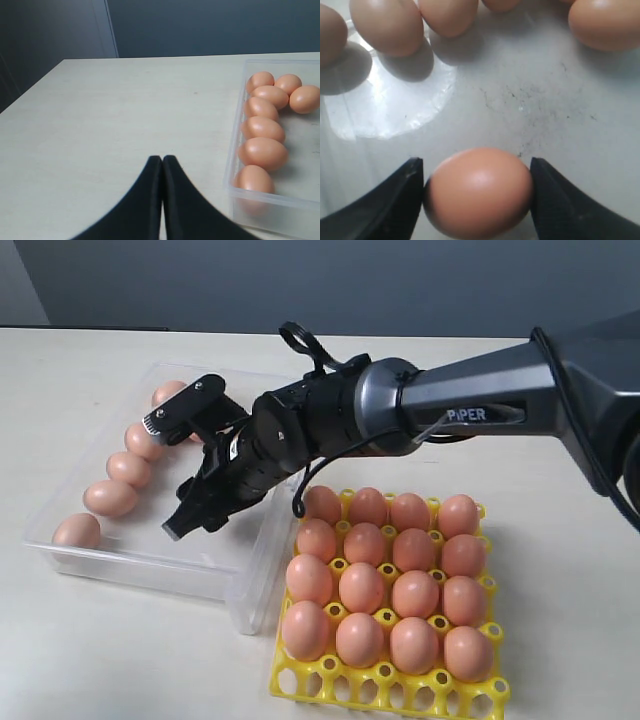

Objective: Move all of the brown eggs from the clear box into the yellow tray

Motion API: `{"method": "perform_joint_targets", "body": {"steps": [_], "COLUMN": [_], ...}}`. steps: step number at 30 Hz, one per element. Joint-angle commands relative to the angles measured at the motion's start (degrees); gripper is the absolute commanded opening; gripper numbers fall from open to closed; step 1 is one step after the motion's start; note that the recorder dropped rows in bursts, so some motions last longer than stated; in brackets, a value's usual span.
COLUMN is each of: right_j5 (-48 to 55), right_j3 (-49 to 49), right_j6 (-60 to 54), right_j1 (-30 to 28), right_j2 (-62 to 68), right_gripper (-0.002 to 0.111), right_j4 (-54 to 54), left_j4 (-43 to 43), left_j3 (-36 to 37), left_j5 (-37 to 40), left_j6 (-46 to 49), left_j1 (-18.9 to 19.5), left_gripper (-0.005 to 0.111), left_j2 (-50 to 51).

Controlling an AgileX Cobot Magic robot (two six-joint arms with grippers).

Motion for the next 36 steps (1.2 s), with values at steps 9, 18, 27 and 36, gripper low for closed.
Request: {"method": "perform_joint_targets", "body": {"steps": [9,18,27,36], "right_j5": [1.4,4.1,-0.2,7.9], "right_j3": [-0.5,-0.5,-0.5,2.4], "right_j6": [-0.9,-0.9,-0.9,-0.8], "right_j1": [-0.2,-0.2,-0.2,-0.2], "right_j2": [-0.2,-0.2,-4.8,-15.8], "right_gripper": [0.059,0.063,0.063,0.003], "right_j4": [0.6,0.6,-0.3,-0.6], "left_j4": [0.0,0.0,0.0,0.0], "left_j3": [0.2,0.2,0.2,0.2], "left_j5": [-0.6,-0.6,-0.6,-0.6], "left_j6": [0.0,0.0,0.0,0.0], "left_j1": [-0.3,-0.3,-0.3,-0.3], "left_gripper": [0.0,0.0,0.0,0.0], "left_j2": [-0.3,-0.3,-0.3,-0.3]}}
